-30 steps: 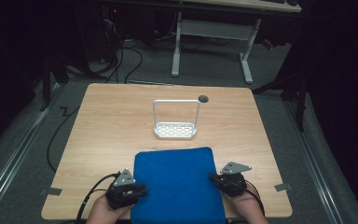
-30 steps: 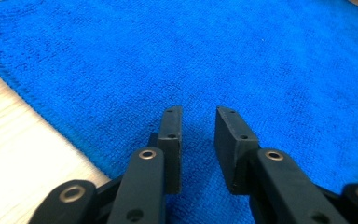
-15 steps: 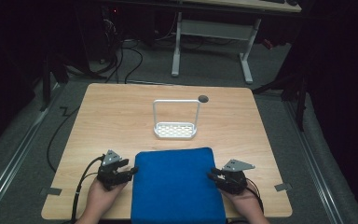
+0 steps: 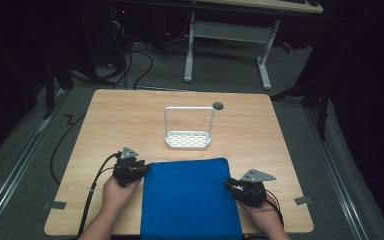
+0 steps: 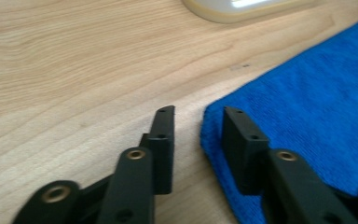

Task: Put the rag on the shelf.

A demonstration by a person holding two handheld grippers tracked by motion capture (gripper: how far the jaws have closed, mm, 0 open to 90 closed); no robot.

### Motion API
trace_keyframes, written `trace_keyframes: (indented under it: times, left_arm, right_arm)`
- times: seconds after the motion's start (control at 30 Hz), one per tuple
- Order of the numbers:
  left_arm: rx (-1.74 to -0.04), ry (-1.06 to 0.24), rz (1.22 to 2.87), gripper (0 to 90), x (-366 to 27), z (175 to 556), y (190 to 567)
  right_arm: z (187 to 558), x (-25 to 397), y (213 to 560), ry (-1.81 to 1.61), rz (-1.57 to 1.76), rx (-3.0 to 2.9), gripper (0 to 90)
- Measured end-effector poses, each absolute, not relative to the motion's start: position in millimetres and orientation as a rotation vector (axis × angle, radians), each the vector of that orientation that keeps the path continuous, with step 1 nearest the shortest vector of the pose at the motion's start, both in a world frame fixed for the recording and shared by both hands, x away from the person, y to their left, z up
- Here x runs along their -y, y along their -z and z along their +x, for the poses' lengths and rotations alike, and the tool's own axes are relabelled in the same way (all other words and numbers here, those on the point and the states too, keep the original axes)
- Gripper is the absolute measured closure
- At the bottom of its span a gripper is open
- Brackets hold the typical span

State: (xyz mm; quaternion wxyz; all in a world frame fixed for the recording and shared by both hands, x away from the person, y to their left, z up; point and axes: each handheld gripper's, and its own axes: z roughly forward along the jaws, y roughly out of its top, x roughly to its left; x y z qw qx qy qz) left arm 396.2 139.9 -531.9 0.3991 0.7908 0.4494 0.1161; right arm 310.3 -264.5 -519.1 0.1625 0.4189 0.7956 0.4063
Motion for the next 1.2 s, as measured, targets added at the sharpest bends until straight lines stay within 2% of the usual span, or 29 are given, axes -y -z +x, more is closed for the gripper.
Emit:
trace_keyframes:
  times: [0.23,0.47,0.73,0.83,0.87,0.9,0.93,1.1,1.2]
  left_arm:
    - [-1.121,-0.28,1.968,84.6,-138,394,537]
    - [-1.12,-0.265,1.966,86.3,-139,395,537]
    - [-1.114,-0.27,1.973,86.4,-139,395,537]
    - [-1.113,-0.271,1.974,86.3,-139,395,537]
    - [-1.112,-0.27,1.974,86.3,-139,395,537]
    - [-1.112,-0.27,1.974,86.3,-139,395,537]
    - [-1.112,-0.27,1.974,86.2,-139,395,537]
    - [-1.108,-0.27,1.977,85.7,-139,395,537]
    - [-1.109,-0.27,1.976,85.7,-139,395,537]
  right_arm:
    - [314,267,520,-1.158,1.234,-2.22,69.2]
    - [332,258,516,-1.126,1.289,-2.171,56.1]
    - [368,252,516,-1.027,1.349,-2.119,52.2]
    - [382,252,518,-1.002,1.389,-2.12,53.6]
    - [387,251,520,-0.986,1.403,-2.127,56.6]
    - [387,251,520,-0.986,1.403,-2.127,56.6]
    - [391,251,523,-0.982,1.429,-2.124,61.0]
    - [391,254,529,-1.001,1.45,-2.128,64.8]
    - [389,253,530,-1.001,1.431,-2.132,73.4]
